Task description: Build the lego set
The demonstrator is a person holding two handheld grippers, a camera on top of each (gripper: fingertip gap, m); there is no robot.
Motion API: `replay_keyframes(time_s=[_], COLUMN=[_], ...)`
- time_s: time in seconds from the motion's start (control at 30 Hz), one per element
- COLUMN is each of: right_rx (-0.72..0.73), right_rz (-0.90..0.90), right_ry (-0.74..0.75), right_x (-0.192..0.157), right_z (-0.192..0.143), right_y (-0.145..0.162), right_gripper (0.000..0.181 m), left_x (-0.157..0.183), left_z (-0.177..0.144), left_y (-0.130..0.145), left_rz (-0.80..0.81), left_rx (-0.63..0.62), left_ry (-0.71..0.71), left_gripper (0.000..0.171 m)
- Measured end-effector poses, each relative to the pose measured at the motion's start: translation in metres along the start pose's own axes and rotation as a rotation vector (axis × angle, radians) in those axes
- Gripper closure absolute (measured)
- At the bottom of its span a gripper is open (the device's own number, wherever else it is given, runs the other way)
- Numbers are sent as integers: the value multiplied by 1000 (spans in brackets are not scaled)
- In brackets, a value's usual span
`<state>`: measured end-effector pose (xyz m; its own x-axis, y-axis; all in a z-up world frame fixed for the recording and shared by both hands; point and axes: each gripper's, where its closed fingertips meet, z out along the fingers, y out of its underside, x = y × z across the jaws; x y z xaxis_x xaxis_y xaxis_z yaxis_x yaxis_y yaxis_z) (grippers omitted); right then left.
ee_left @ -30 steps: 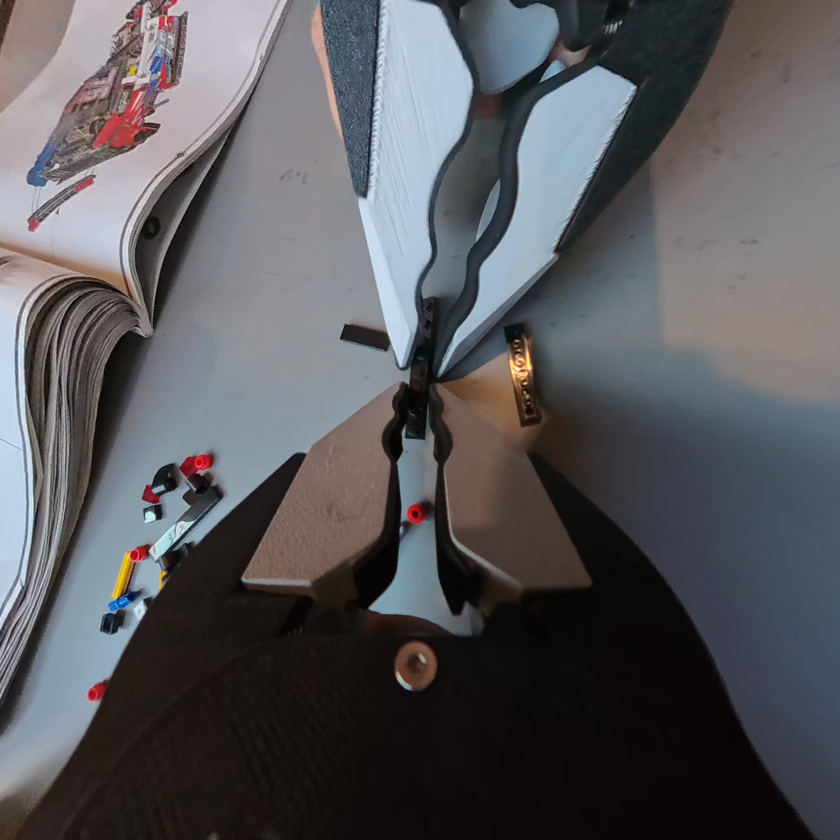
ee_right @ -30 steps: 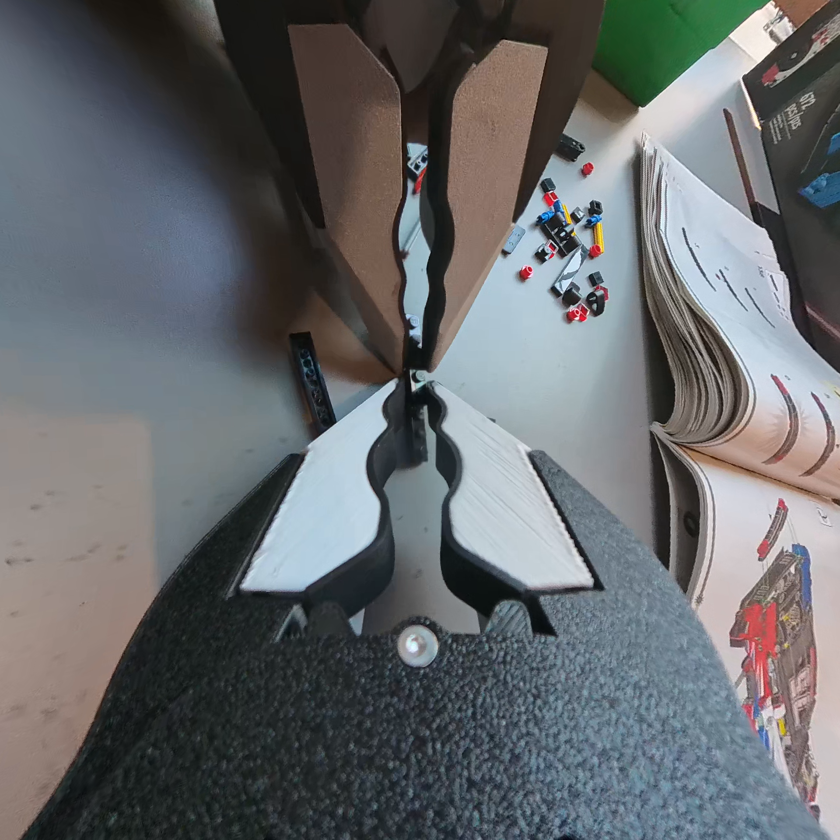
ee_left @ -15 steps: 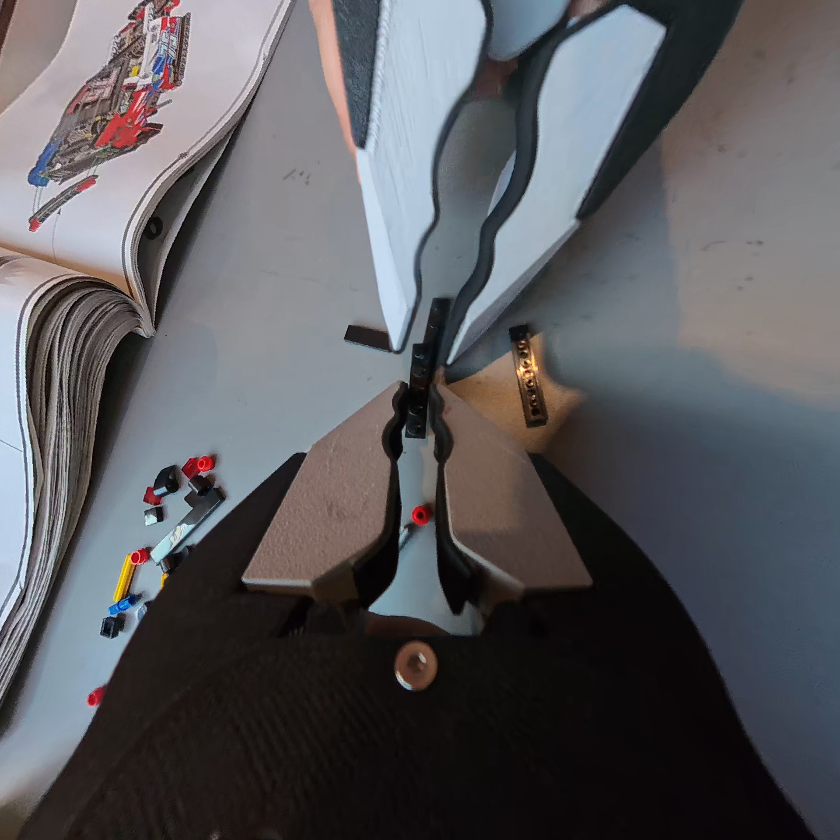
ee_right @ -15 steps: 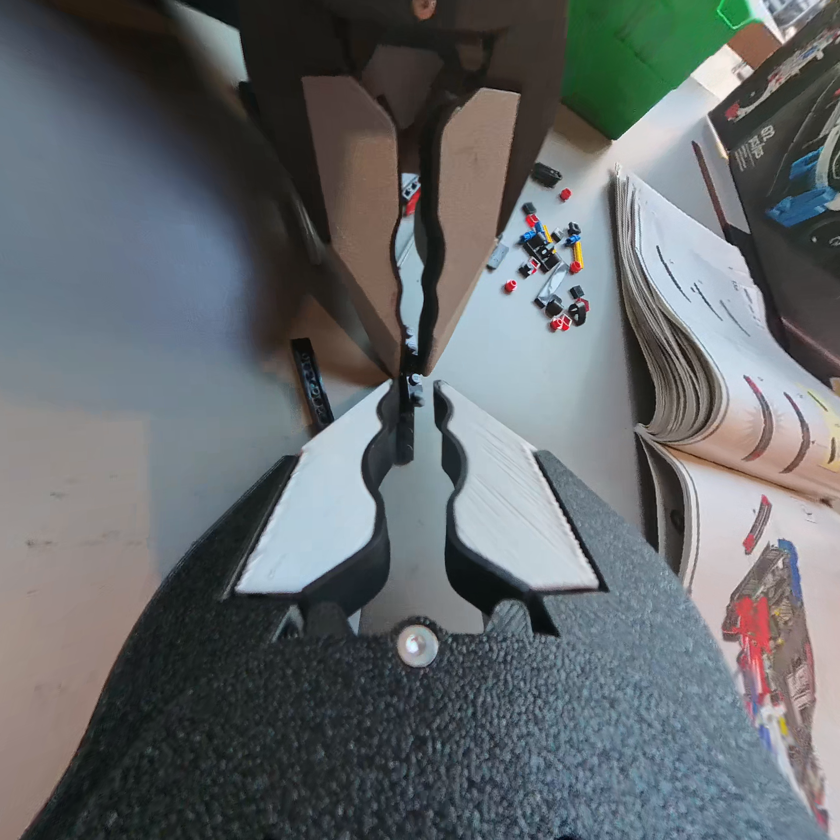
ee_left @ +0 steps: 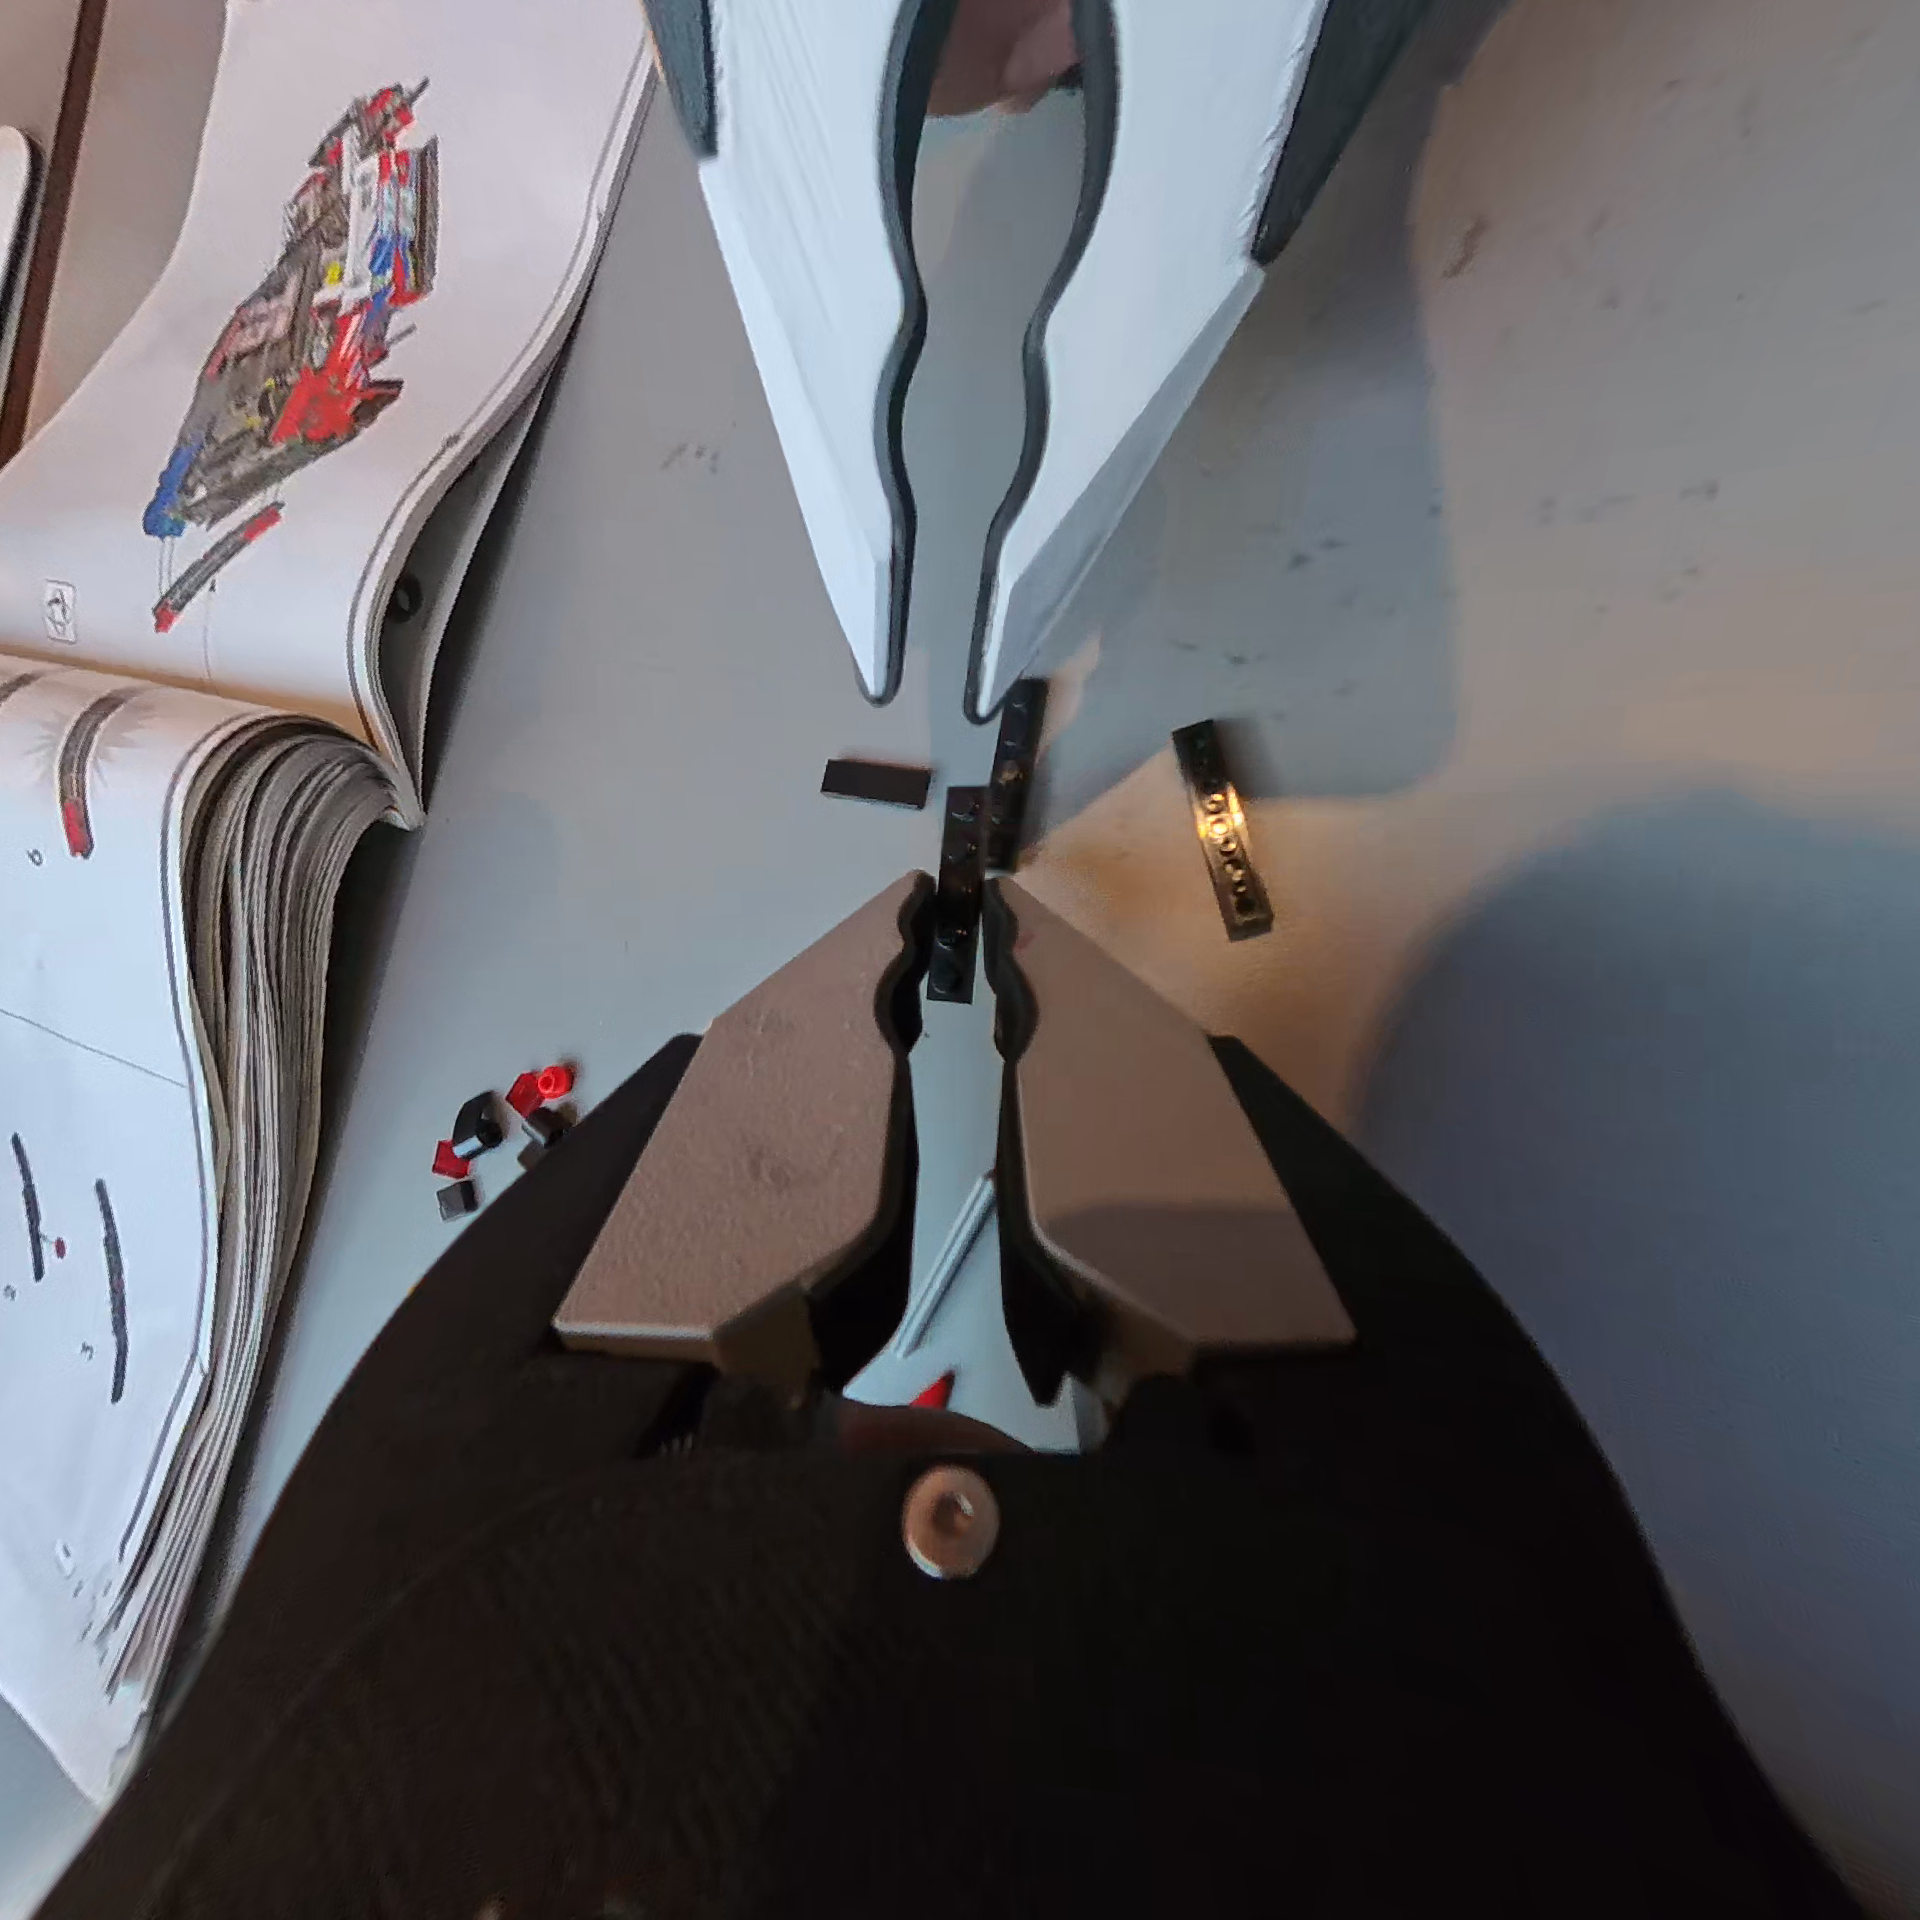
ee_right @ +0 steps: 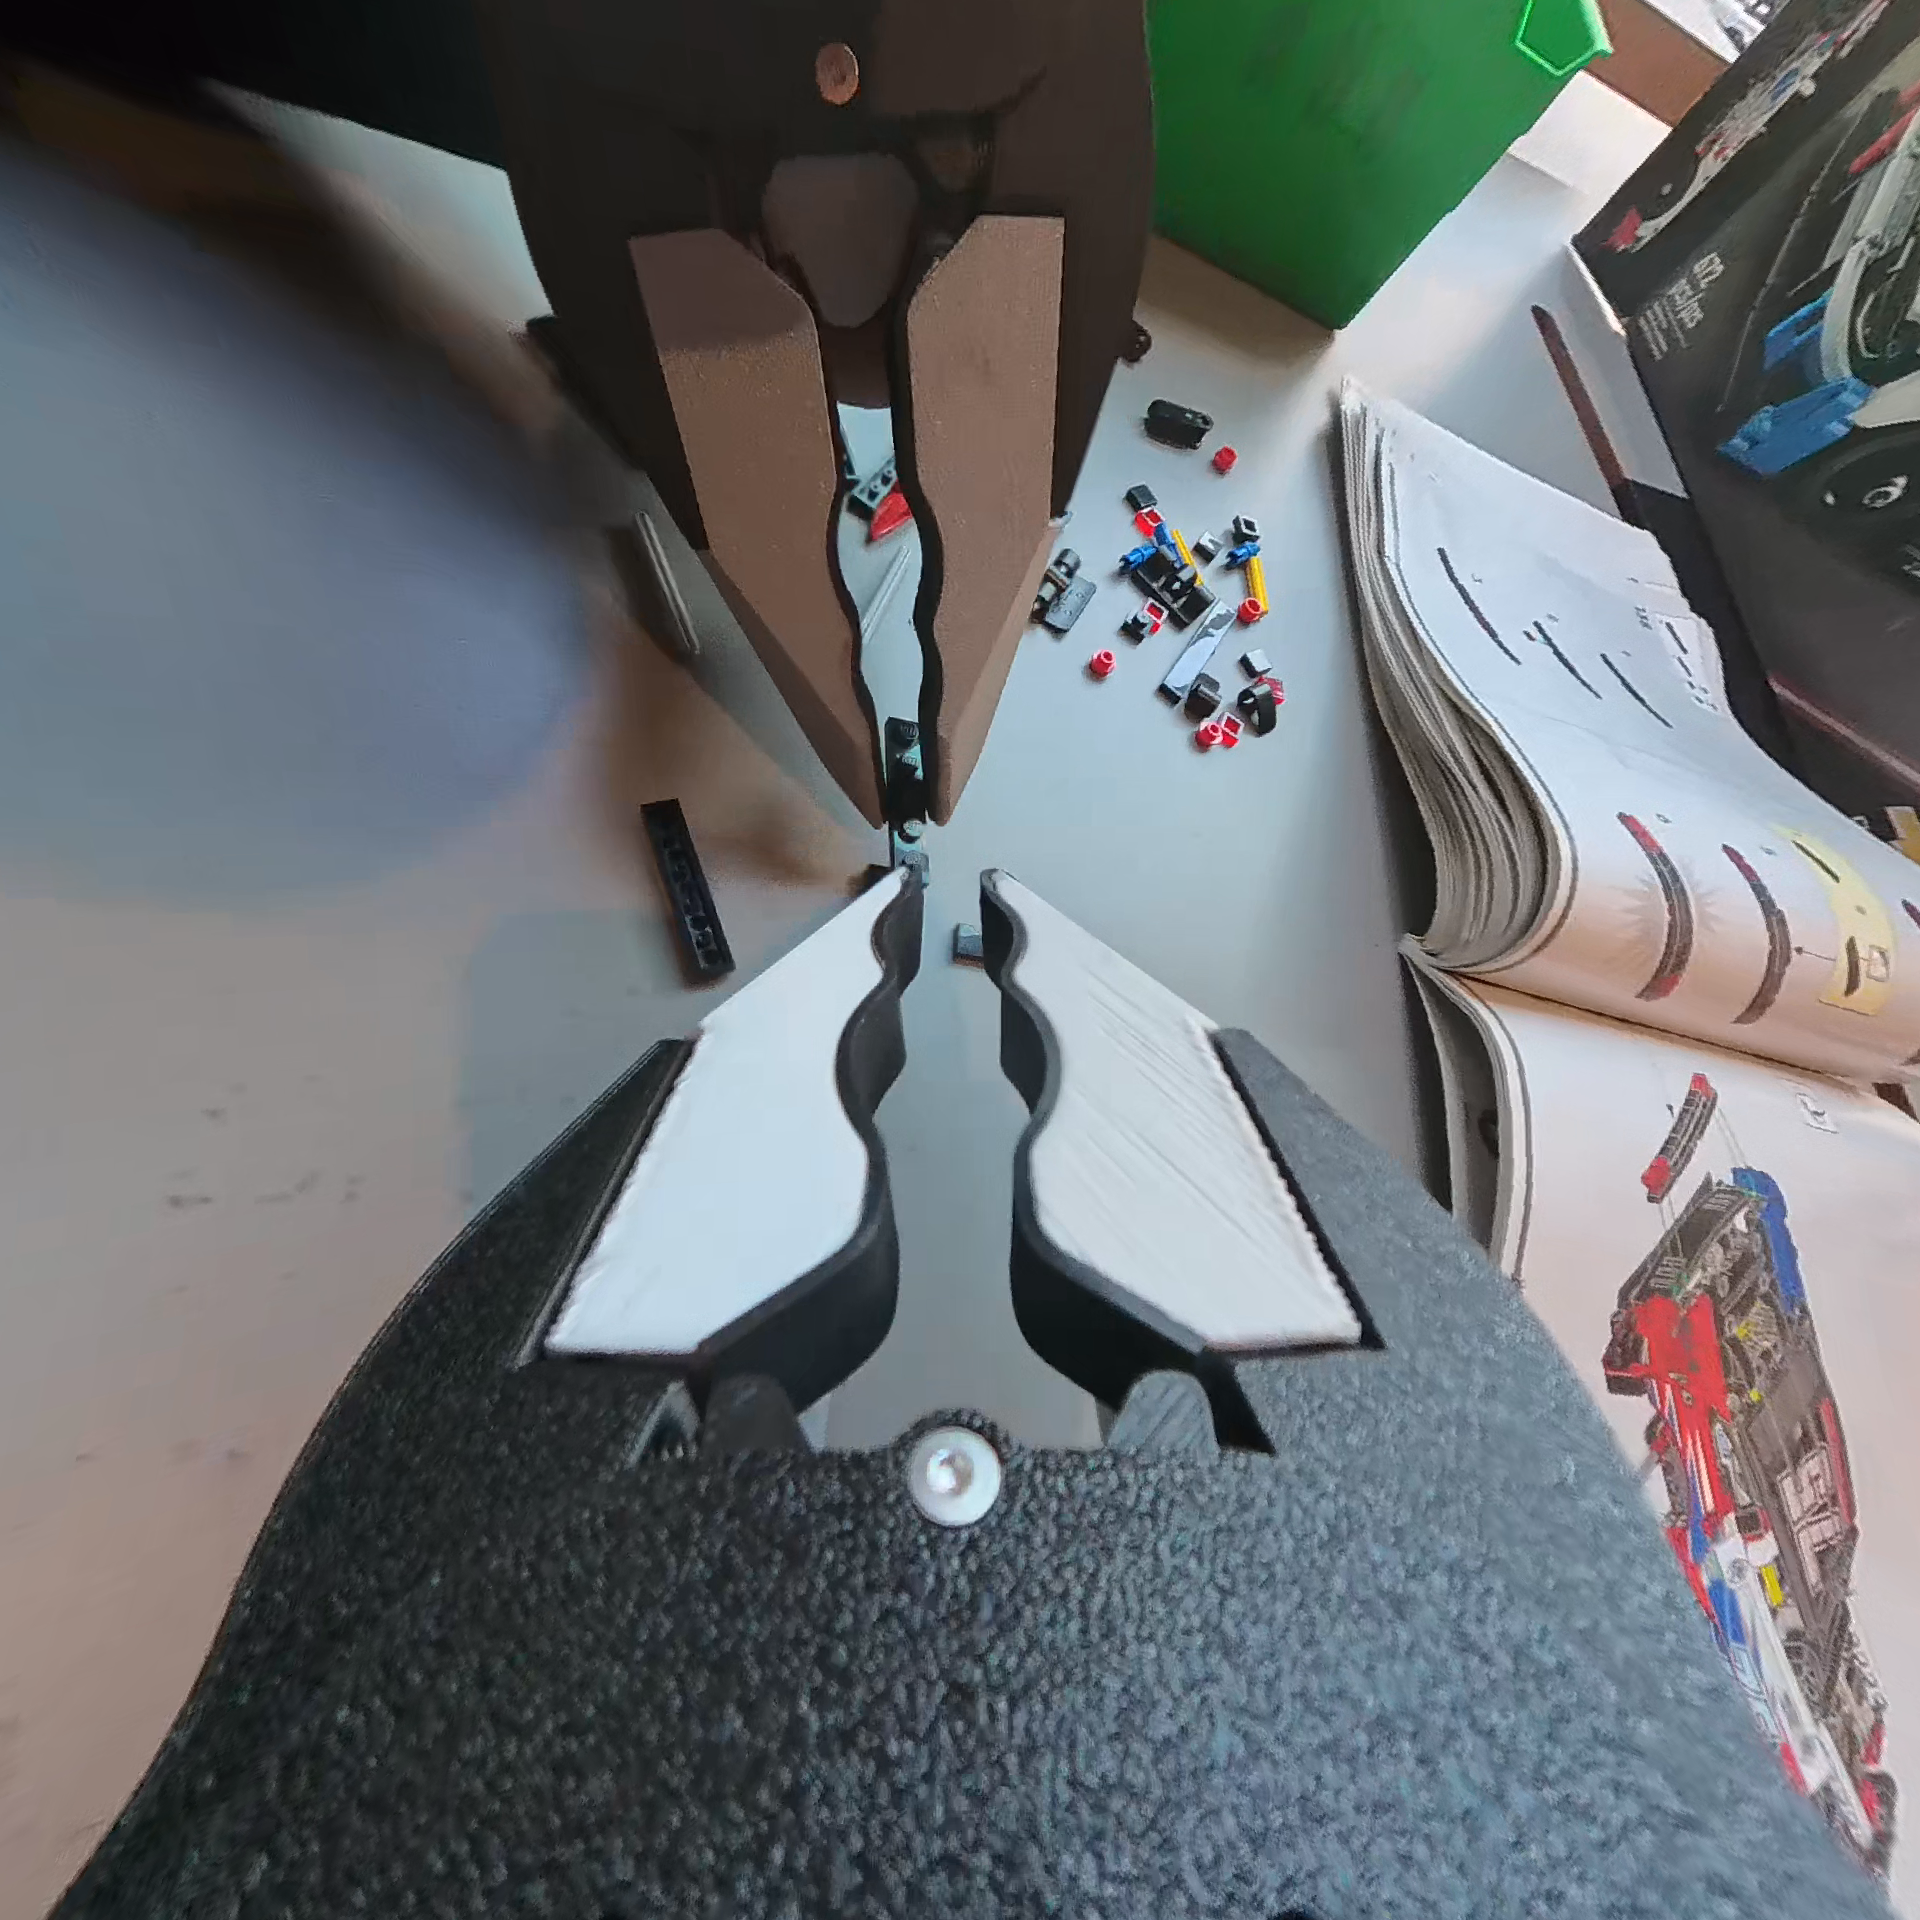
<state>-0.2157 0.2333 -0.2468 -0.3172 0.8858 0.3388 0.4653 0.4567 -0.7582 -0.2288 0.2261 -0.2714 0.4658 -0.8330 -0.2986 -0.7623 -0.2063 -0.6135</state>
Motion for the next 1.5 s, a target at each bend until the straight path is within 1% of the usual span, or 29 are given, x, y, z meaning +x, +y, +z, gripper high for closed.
replay_keyframes(time_s=[0.23,0.33,0.43,0.47,0.53,0.77,0.87,0.93,0.97,1.13,1.2,1.27,1.33,1.4,1.5], right_rx=[-56,-68,-70,-71,-71,-57,-35,-19,-9,26,26,1,-19,-30,-37], right_rz=[-61,-64,-64,-63,-64,-66,-29,-4,5,26,42,54,64,65,72], right_ry=[-23,-31,-36,-36,-35,-50,-77,-96,-102,-125,-124,-111,-118,-119,-120], right_x=[-11,-12,-11,-11,-10,-13,-15,-15,-15,-17,-15,-11,-11,-12,-12], right_z=[16,18,18,18,17,17,15,12,11,6,6,6,7,9,10], right_y=[6,8,9,9,9,7,4,2,0,-6,-6,-1,4,6,5], right_gripper=[170,176,177,177,170,169,169,170,174,174,174,174,174,174,174], left_x=[5,3,2,2,2,7,8,8,6,7,7,1,-3,-2,6], left_z=[2,1,-1,-1,-2,-2,-4,-6,-8,-14,-14,-12,-9,-7,-7], left_y=[-1,-2,-4,-5,-6,-7,-11,-16,-18,-25,-25,-20,-13,-9,-10], left_rz=[77,84,75,68,55,73,154,270,326,407,386,306,187,83,26], left_rx=[-4,0,19,25,39,73,108,156,174,240,243,198,156,155,176], left_ry=[-17,-38,-36,-31,-23,6,-20,-78,-114,-152,-151,-150,-108,-48,37], left_gripper=[166,166,166,167,167,167,167,167,167,167,167,165,146,154,158])
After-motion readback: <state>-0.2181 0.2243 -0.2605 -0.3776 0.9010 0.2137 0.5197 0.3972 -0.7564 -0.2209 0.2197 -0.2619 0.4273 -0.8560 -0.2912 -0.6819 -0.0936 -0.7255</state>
